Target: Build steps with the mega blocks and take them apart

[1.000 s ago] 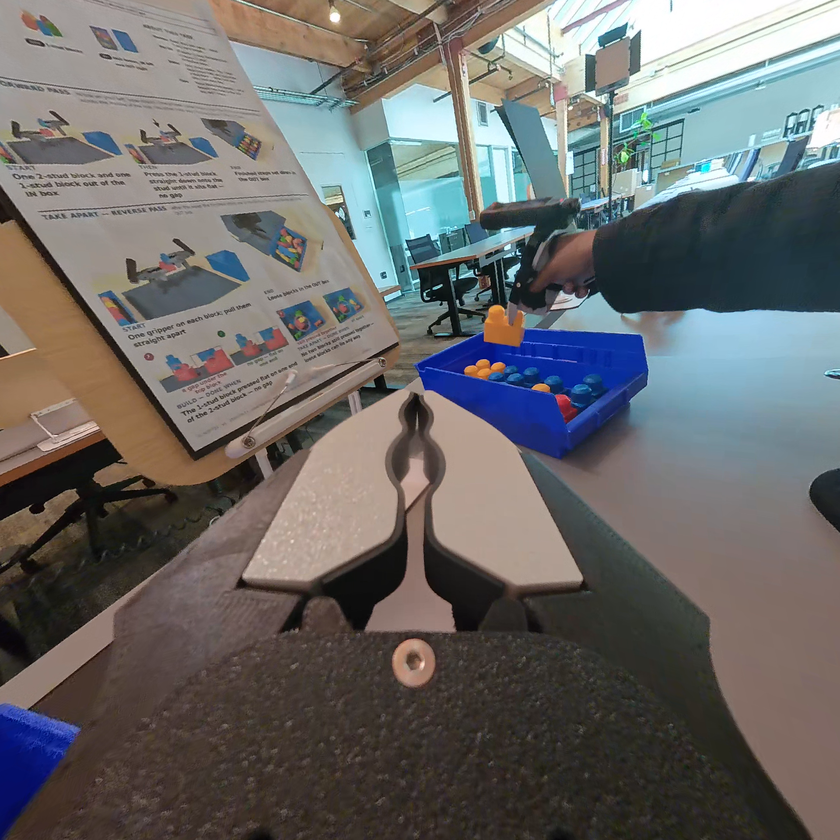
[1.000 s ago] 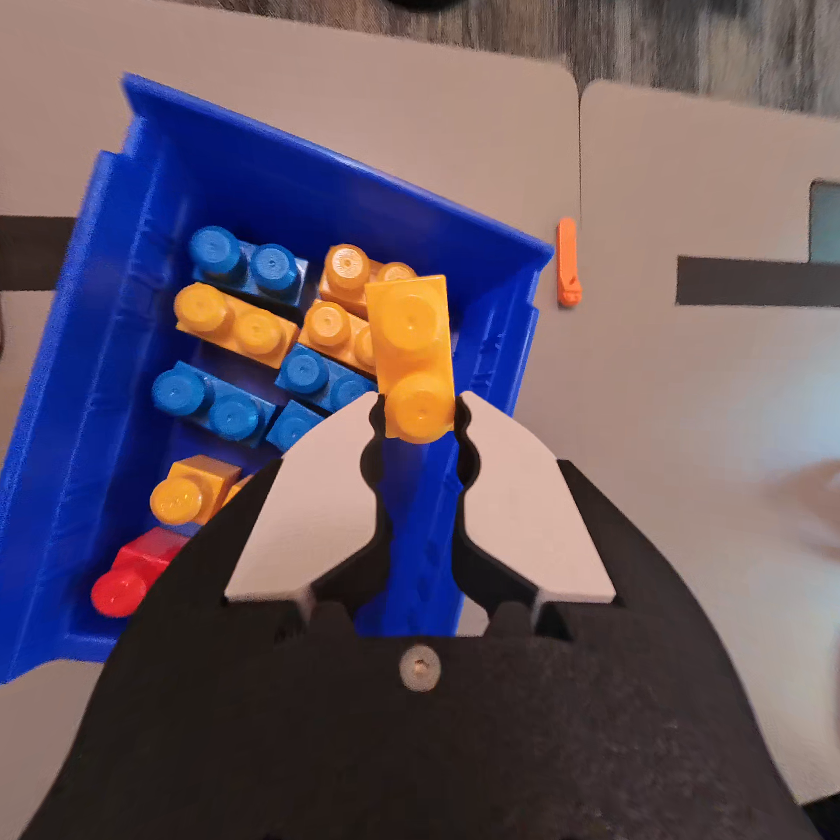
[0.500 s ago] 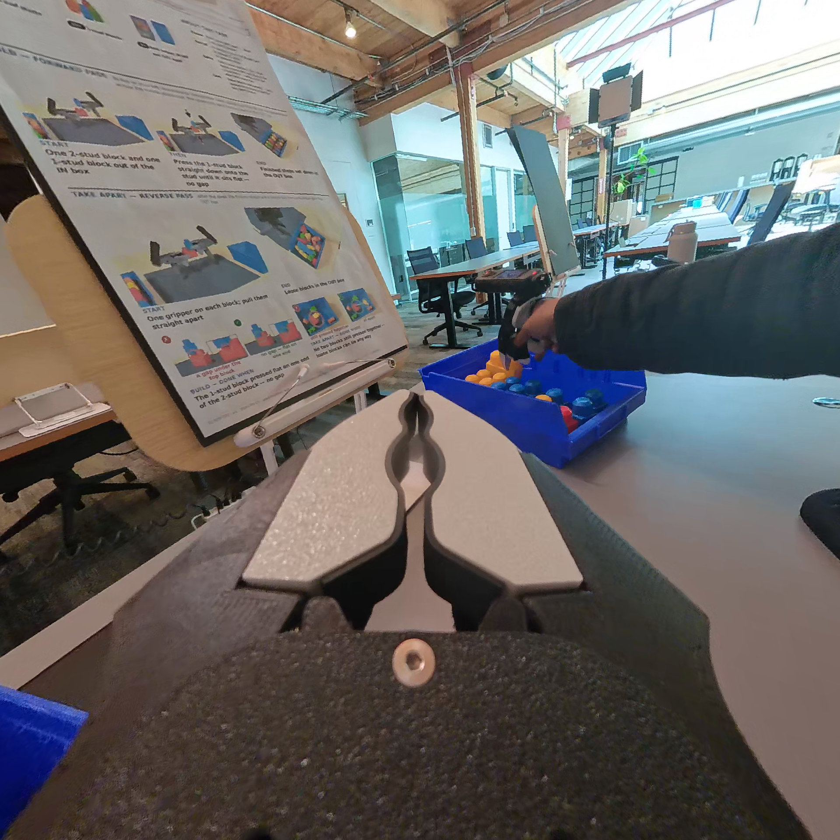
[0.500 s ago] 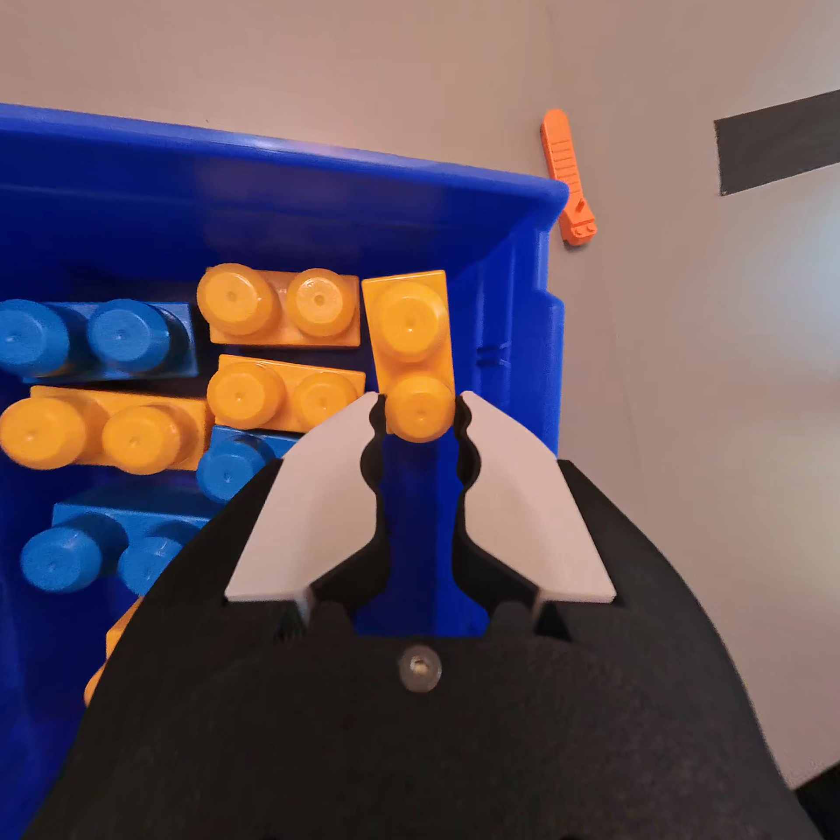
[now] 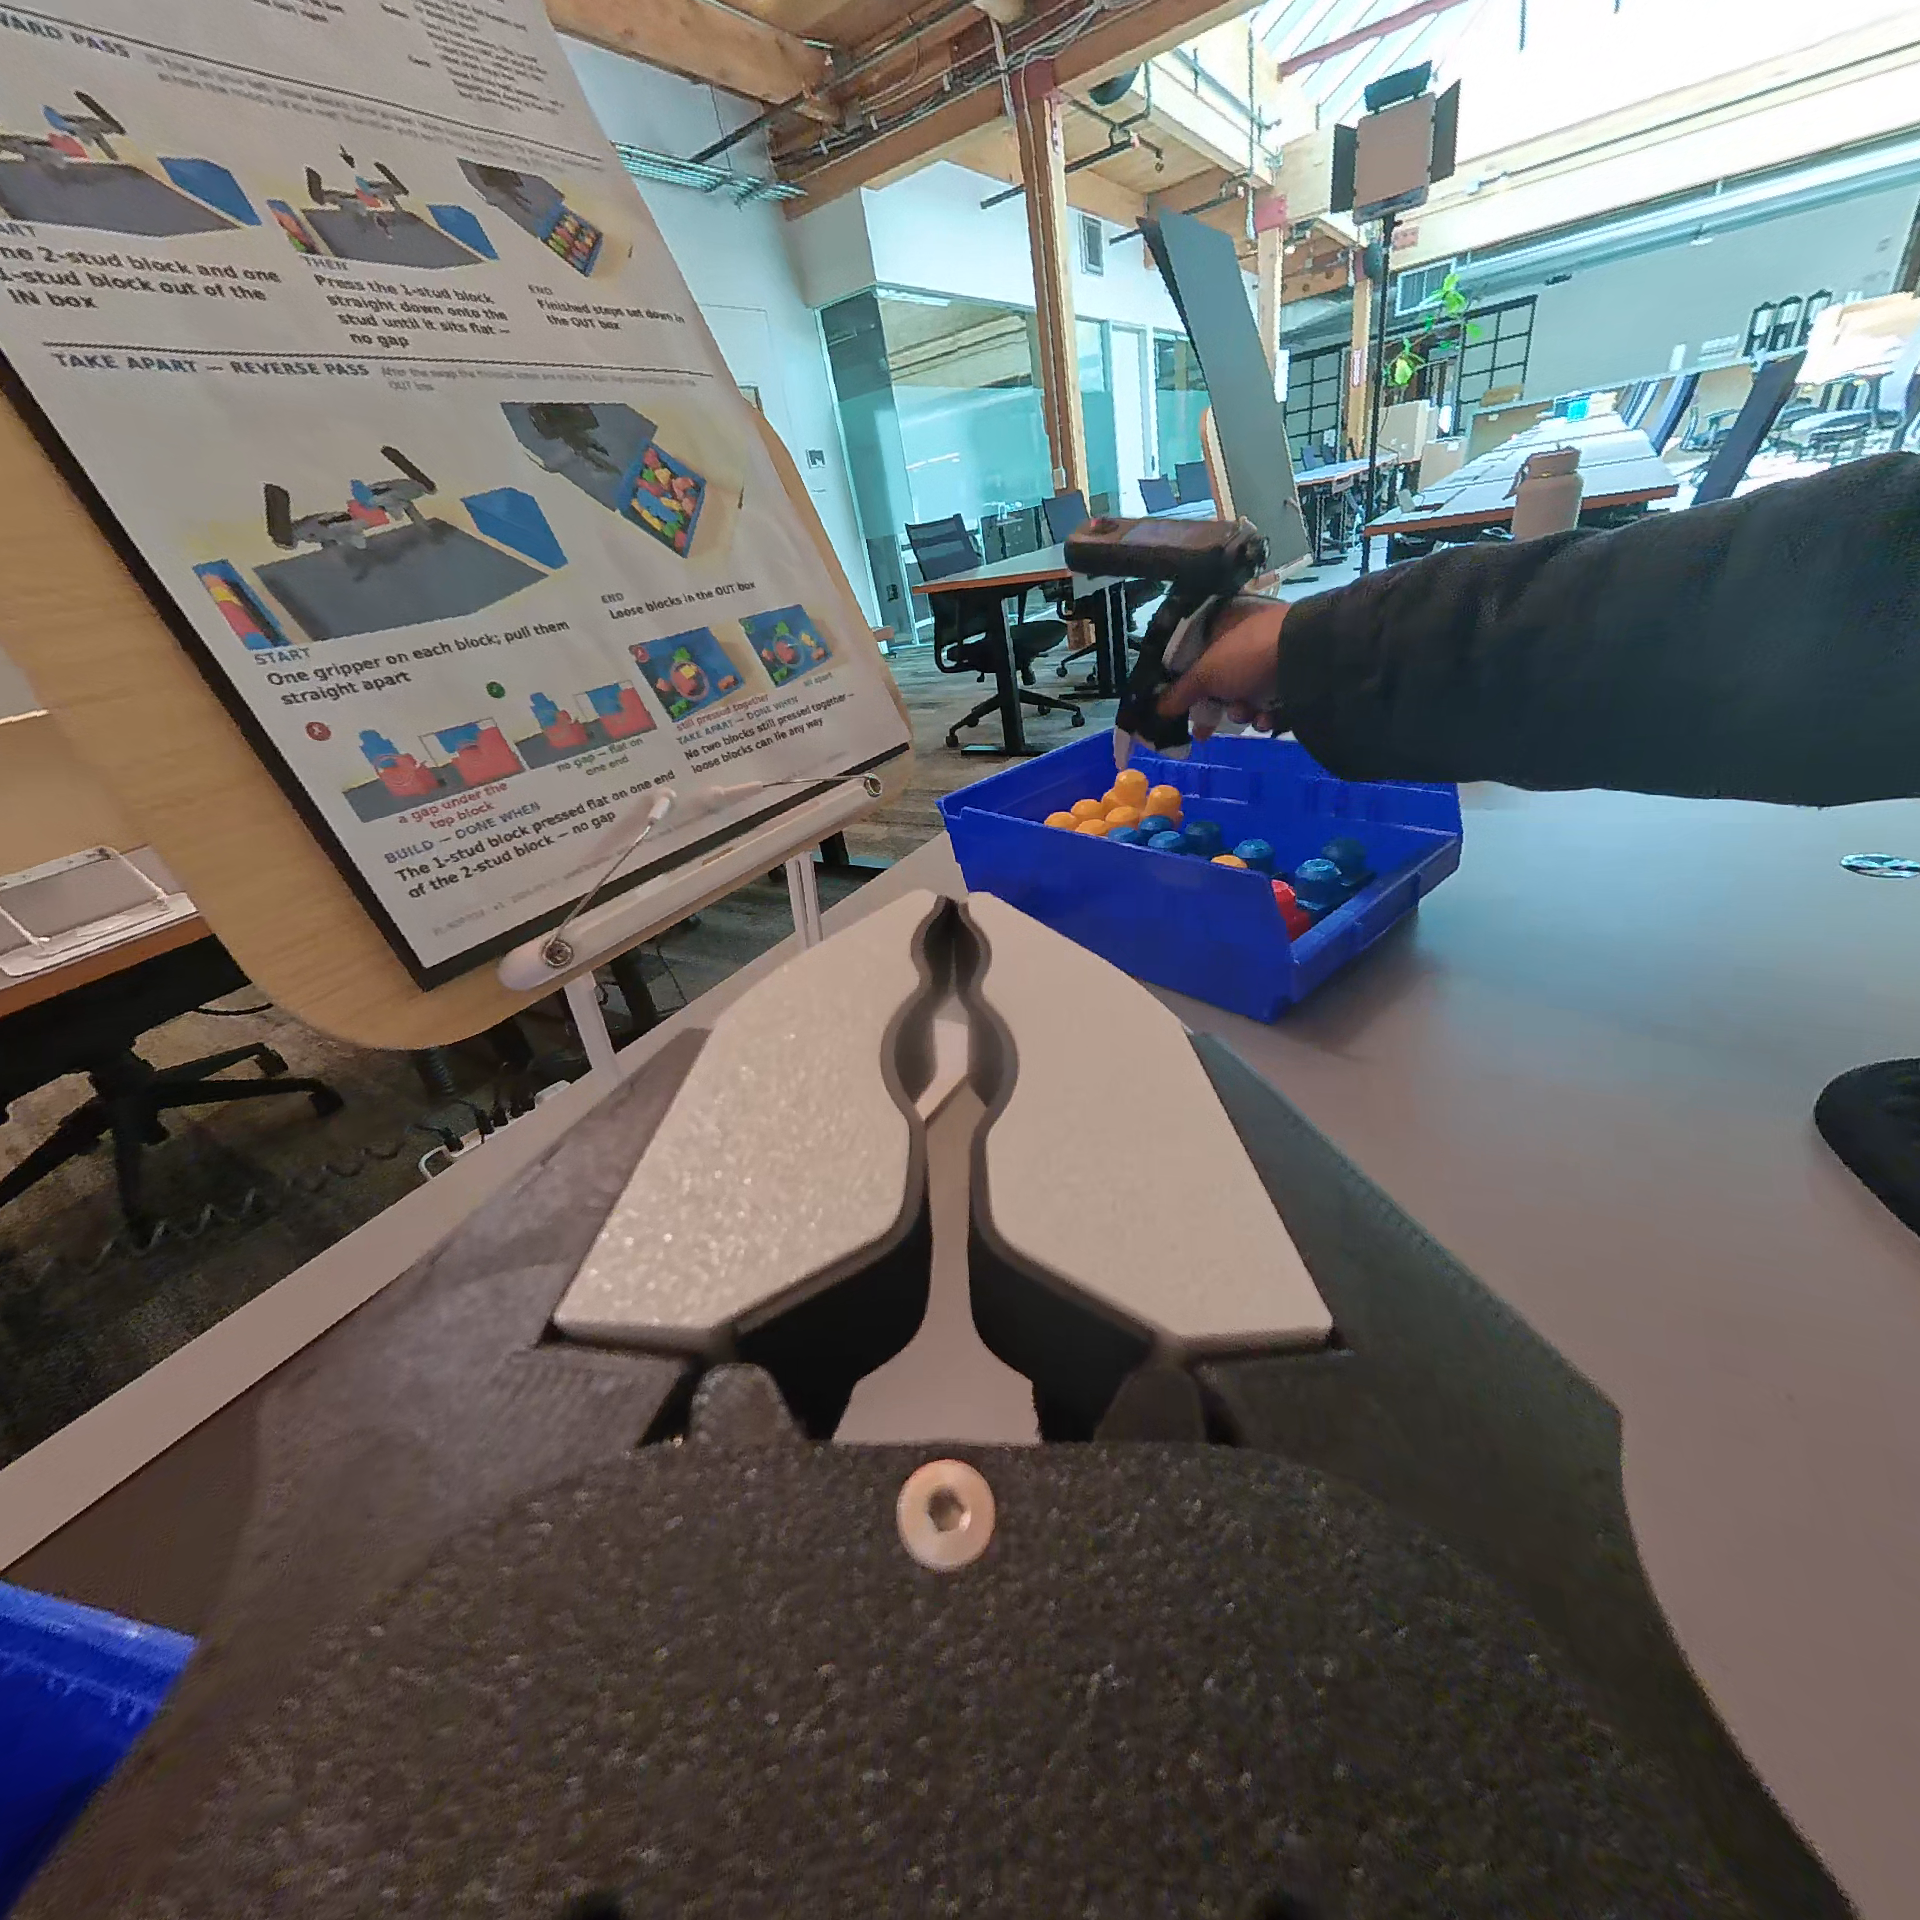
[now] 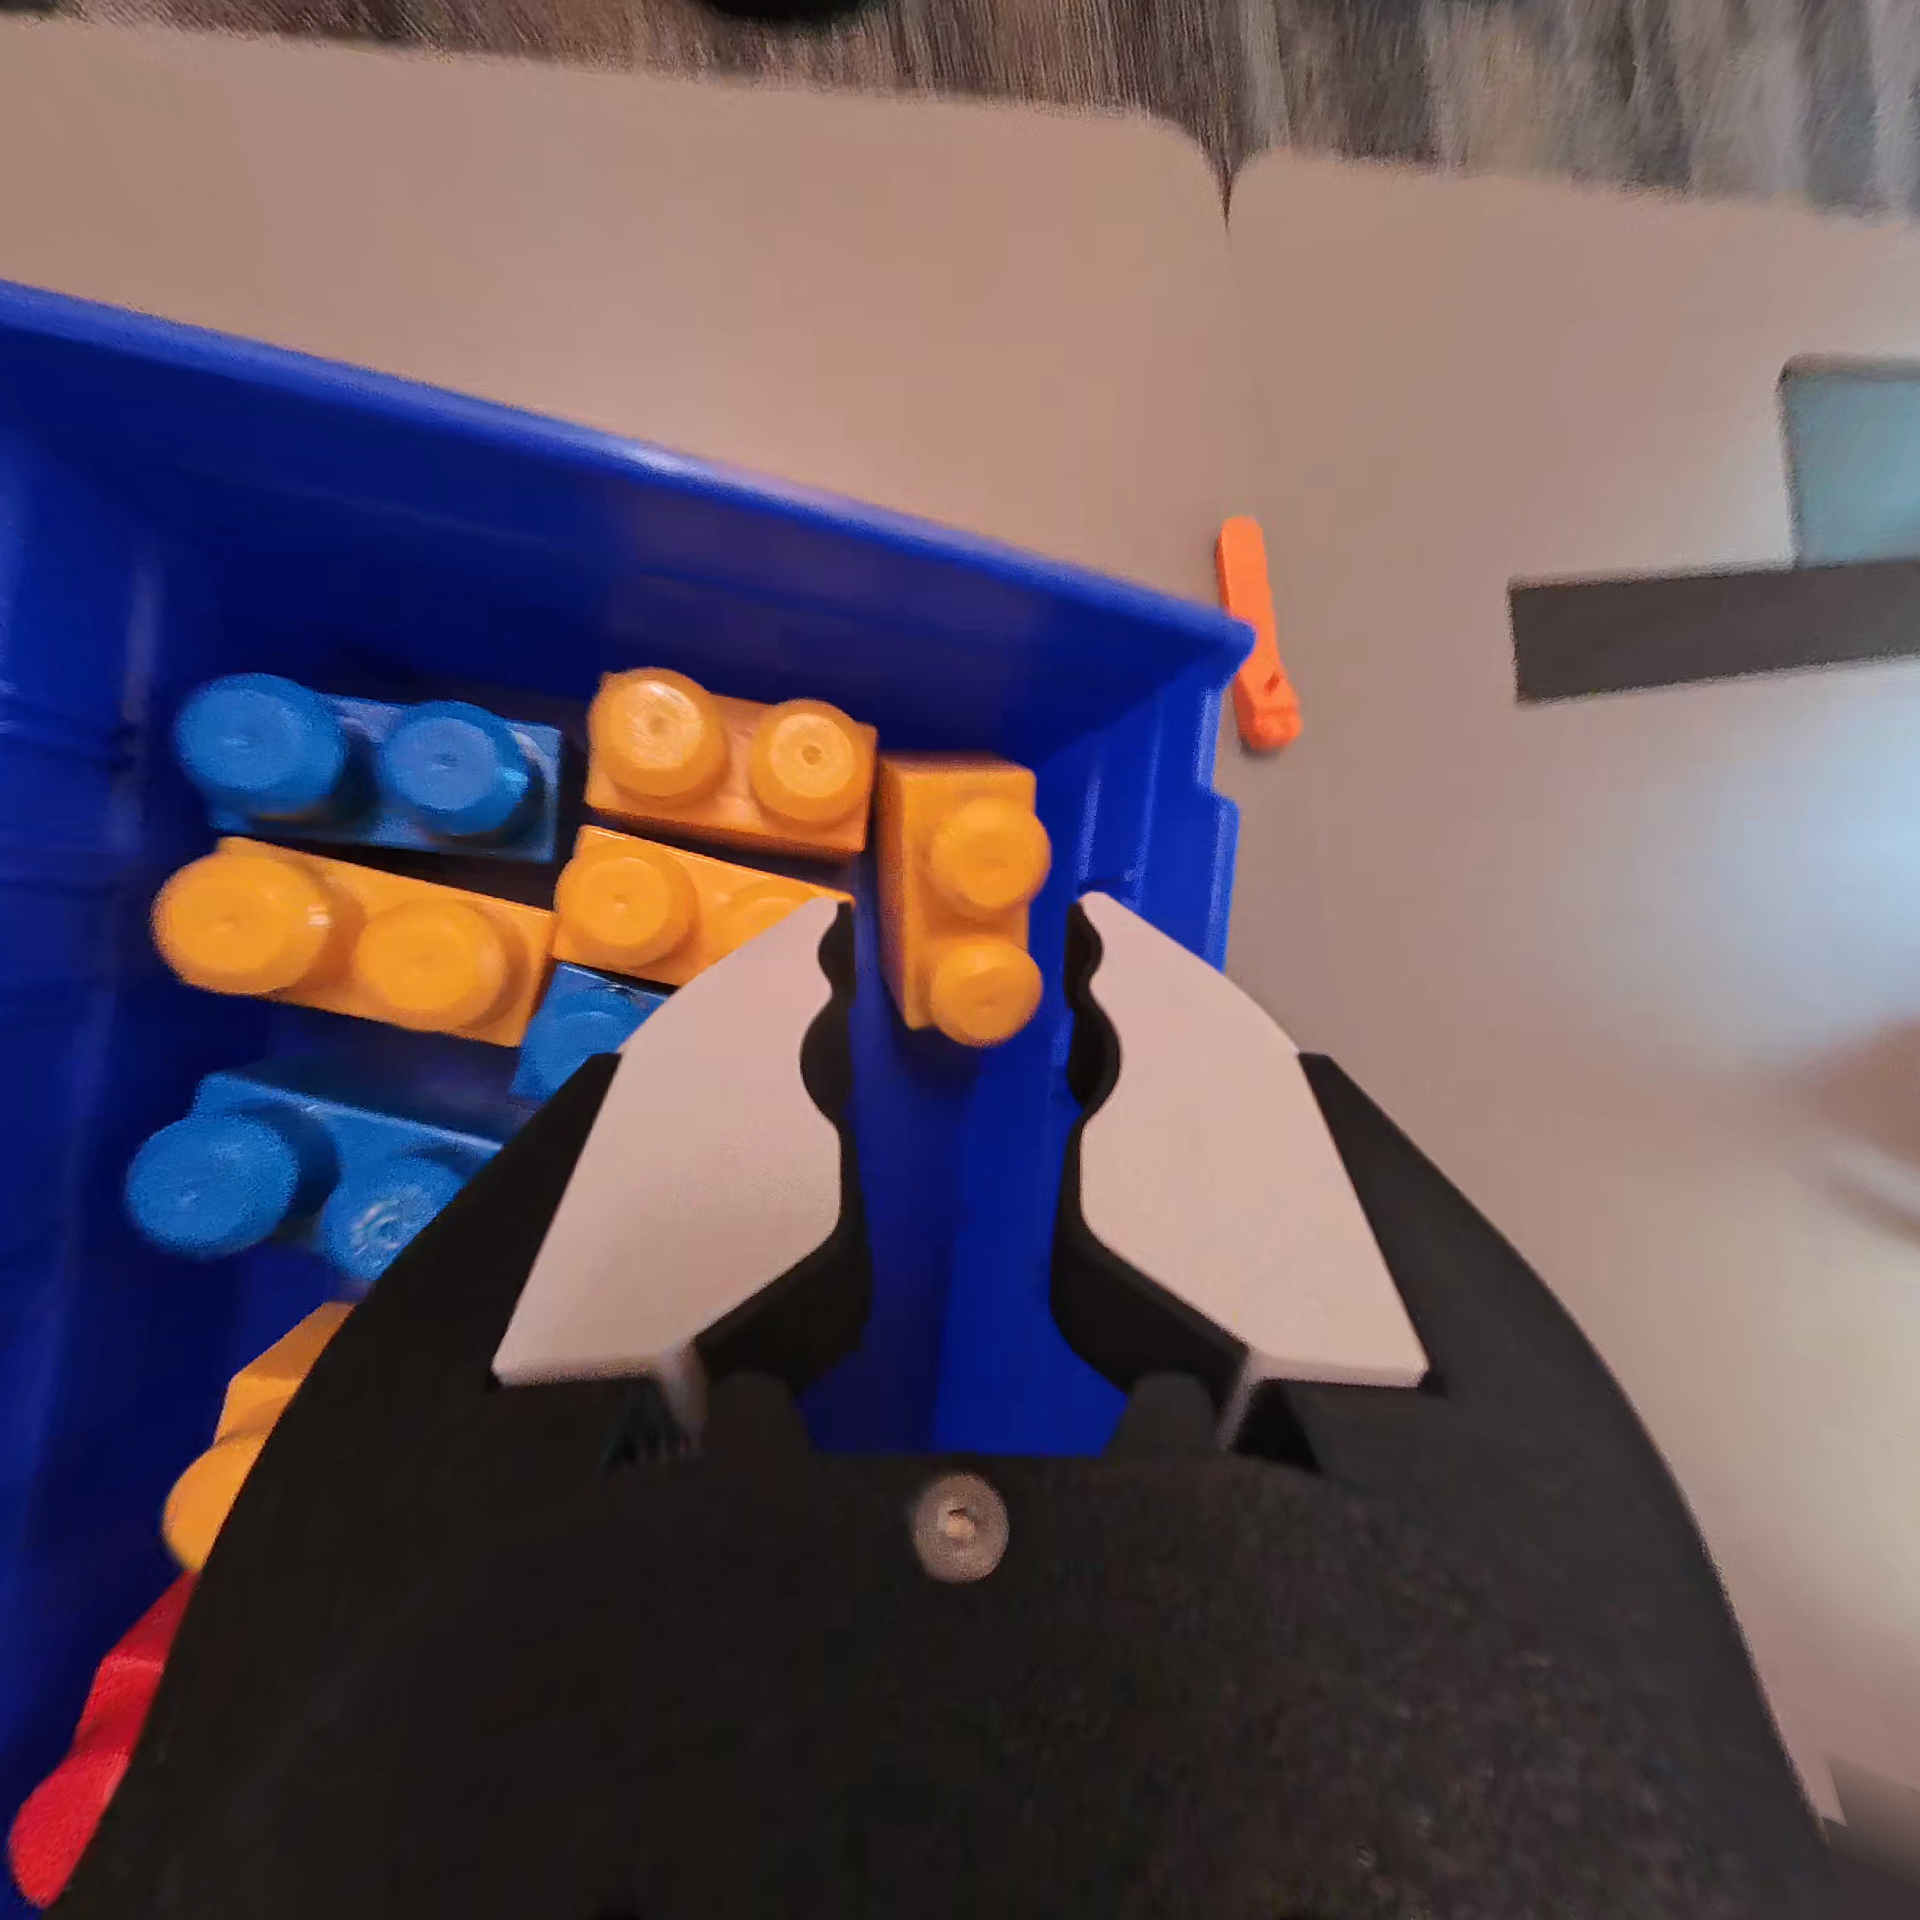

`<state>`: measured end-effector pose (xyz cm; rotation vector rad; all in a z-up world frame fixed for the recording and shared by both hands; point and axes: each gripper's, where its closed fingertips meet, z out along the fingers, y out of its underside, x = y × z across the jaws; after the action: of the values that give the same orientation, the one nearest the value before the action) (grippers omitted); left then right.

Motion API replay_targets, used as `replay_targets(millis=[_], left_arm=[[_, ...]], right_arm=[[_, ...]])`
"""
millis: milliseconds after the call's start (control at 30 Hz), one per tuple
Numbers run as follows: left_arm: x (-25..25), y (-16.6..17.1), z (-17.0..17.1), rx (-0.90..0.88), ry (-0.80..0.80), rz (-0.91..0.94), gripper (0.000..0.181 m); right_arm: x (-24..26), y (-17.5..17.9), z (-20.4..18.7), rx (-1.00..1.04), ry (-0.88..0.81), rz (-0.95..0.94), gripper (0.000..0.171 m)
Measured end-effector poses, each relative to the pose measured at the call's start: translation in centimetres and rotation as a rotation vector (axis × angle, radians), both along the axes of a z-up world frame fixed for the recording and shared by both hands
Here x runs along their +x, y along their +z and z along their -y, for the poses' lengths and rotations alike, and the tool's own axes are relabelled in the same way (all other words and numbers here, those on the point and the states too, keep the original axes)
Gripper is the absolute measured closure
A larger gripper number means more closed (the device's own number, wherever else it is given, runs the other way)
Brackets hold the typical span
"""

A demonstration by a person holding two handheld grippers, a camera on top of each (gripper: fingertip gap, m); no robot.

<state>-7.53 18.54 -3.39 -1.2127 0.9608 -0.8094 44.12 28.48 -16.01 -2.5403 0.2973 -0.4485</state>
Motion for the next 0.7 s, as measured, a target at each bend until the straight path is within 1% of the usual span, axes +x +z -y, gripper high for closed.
replay_targets(millis=[67,133,233,300,433,533,600,700], left_arm=[[0.0,0.1,0.0,0.003,0.001,0.0,0.181],[-0.1,0.2,0.0,0.009,0.01,-0.001,0.181],[-0.6,0.4,-0.5,0.007,0.05,0.014,0.181],[-1.1,0.7,-1.1,-0.011,0.09,0.044,0.181],[-2.4,0.5,-3.0,-0.061,0.225,0.103,0.181],[-3.4,-0.2,-4.5,-0.131,0.316,0.16,0.181],[-4.1,-0.7,-5.3,-0.162,0.371,0.19,0.181],[-4.4,-1.4,-5.8,-0.179,0.406,0.188,0.181]], right_arm=[[-2.2,2.6,-0.8,0.099,0.114,0.022,0.132],[-6.2,5.1,-1.0,0.198,0.254,0.001,0.133],[-14.5,7.5,0.5,0.292,0.507,-0.091,0.136],[-20.6,7.7,2.5,0.288,0.713,-0.128,0.141],[-32.6,4.8,8.1,0.165,1.22,-0.142,0.144],[-38.6,1.3,12.7,0.01,1.586,-0.049,0.138],[-41.3,-0.7,14.7,-0.087,1.728,0.0,0.131],[-43.9,-2.8,16.0,-0.203,1.837,0.038,0.122]])
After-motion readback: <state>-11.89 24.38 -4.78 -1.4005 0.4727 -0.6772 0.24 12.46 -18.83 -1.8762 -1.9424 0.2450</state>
